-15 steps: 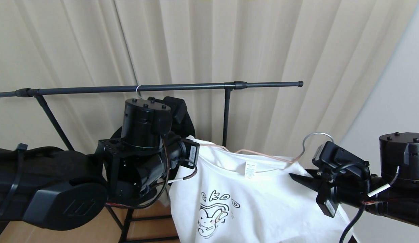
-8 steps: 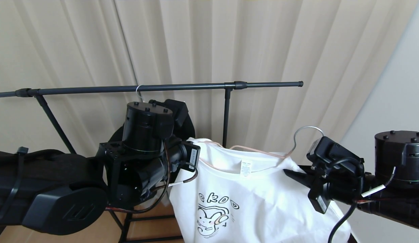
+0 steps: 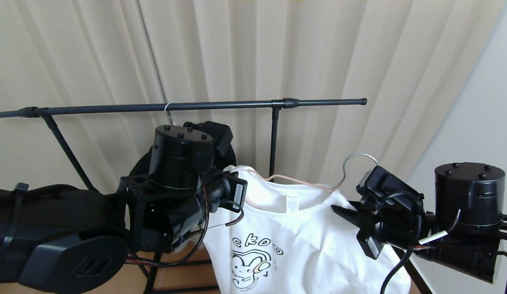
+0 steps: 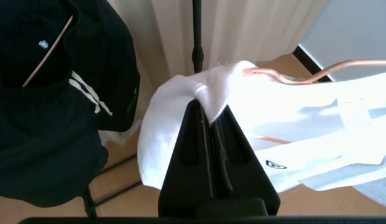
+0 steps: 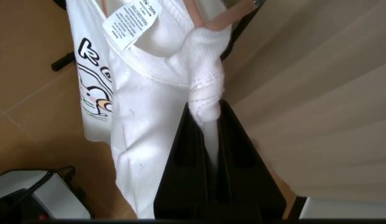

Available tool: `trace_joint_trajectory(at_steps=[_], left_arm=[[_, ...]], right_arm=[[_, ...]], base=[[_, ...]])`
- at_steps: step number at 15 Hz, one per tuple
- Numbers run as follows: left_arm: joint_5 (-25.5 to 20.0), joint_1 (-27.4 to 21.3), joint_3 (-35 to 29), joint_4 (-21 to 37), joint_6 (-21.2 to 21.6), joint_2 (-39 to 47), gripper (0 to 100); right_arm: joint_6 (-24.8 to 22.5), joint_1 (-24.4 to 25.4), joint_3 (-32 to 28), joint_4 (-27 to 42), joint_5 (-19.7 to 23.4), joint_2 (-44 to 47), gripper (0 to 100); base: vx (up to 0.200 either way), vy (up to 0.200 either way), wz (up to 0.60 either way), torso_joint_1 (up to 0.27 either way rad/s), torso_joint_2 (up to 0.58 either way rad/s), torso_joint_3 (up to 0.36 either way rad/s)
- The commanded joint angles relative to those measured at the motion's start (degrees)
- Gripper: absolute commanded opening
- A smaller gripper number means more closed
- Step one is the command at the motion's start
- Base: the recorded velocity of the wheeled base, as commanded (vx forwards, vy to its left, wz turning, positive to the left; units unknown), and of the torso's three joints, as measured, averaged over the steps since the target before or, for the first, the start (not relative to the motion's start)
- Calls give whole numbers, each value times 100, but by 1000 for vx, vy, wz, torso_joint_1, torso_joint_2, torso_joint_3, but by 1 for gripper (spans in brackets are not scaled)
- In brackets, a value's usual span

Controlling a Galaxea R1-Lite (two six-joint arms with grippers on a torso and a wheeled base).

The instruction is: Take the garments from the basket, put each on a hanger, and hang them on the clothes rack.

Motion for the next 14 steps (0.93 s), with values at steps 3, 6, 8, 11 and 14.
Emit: trace_joint_trajectory(at_steps=[3, 6, 8, 11, 14], left_arm=[[5, 3, 16, -12, -17, -35, 0], [5, -32, 95, -30, -17, -79, 0], [5, -85, 95, -21, -17, -132, 0], [5, -181, 95, -30, -26, -141, 0], [-4, -260, 60, -47, -44, -141, 0]], right_arm=[[-10, 124, 236, 2, 112, -85, 0], [-10, 318, 236, -7, 200, -41, 0], [-10, 327, 201, -7, 182, 12, 0], [95, 344, 183, -262, 147, 276, 0], [218, 441, 183, -605, -20, 575, 0]], base=[[0, 0, 0, 0, 0, 0], [0, 0, 0, 0, 0, 0], [0, 0, 0, 0, 0, 0], [0, 0, 0, 0, 0, 0], [0, 0, 0, 0, 0, 0]])
